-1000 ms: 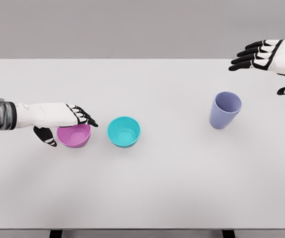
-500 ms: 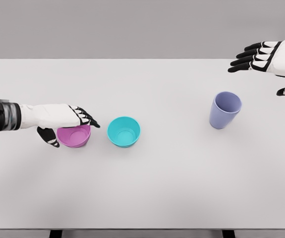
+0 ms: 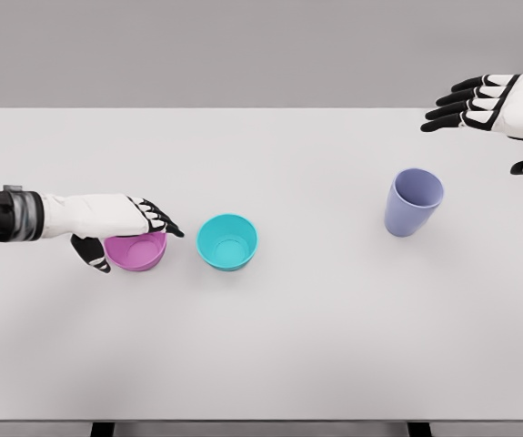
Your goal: Stacking bowl and cup with both arms
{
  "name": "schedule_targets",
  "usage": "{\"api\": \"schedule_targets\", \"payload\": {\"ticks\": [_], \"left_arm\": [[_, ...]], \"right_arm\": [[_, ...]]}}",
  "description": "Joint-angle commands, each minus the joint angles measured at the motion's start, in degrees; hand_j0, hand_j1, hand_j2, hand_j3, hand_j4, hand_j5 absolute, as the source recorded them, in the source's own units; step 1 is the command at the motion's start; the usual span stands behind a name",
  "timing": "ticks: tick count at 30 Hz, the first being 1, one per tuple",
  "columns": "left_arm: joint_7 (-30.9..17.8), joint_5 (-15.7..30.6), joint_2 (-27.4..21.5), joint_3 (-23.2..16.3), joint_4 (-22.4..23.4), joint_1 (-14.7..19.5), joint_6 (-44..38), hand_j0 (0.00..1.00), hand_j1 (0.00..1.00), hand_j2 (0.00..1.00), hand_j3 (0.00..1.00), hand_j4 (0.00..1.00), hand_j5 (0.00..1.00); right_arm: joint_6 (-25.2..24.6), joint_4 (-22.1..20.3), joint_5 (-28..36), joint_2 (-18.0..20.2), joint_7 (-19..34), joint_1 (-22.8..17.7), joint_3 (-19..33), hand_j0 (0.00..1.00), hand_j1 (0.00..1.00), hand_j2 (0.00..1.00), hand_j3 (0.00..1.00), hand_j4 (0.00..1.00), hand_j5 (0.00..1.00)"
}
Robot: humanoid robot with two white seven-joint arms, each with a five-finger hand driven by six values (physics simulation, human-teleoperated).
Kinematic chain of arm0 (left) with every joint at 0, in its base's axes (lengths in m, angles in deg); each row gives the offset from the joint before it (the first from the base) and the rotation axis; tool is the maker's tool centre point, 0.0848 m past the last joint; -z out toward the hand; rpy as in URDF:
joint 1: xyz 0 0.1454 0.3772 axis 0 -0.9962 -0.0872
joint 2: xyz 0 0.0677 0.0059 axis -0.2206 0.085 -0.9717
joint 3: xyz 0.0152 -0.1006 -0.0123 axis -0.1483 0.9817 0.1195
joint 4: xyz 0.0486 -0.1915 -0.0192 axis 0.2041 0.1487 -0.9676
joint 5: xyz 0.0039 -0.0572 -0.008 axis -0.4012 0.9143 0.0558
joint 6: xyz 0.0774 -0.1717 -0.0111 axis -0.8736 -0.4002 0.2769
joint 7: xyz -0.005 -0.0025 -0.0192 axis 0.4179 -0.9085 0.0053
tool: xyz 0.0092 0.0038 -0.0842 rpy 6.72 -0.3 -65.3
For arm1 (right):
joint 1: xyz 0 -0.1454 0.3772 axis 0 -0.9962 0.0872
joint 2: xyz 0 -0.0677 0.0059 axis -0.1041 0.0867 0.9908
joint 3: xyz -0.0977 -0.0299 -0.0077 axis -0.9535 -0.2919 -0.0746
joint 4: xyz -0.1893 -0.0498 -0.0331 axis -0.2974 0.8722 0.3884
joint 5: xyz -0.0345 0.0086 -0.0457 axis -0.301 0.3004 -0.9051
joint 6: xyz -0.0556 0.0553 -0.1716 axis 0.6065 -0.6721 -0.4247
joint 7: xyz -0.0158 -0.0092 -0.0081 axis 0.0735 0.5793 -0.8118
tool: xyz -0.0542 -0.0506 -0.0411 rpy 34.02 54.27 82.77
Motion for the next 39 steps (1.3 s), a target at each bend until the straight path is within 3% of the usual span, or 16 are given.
{"api": "schedule_targets", "payload": {"ticks": [1,22,24,28,39], "left_arm": [[0.0,0.0,0.3,0.0,0.4,0.0,0.0,1.00,1.00,1.00,1.00,1.00,1.00],[0.0,-0.5,1.0,-0.2,1.3,-0.1,0.0,1.00,1.00,1.00,1.00,1.00,1.00],[0.0,-0.5,0.9,-0.4,1.3,-0.1,0.0,0.96,0.96,0.96,0.96,0.96,0.96],[0.0,-0.4,0.9,-0.5,1.3,-0.1,-0.2,0.76,0.76,0.76,0.76,0.76,0.76],[0.0,0.1,0.5,-0.1,0.5,0.4,-0.1,0.73,0.73,0.73,0.73,0.73,0.73]], "right_arm": [[-0.2,0.0,0.3,0.1,0.0,0.0,0.1,1.00,1.00,1.00,1.00,1.00,1.00],[-0.2,-0.1,0.3,-0.1,0.0,-0.1,-0.4,1.00,1.00,1.00,1.00,1.00,1.00],[-0.2,-0.1,0.3,-0.1,0.0,-0.1,-0.4,1.00,1.00,1.00,1.00,1.00,1.00],[-0.2,-0.1,0.4,0.2,0.0,-0.3,-0.4,1.00,1.00,1.00,1.00,1.00,1.00],[-0.2,-0.1,0.4,1.5,0.0,-0.9,-0.4,1.00,1.00,1.00,1.00,1.00,1.00]]}}
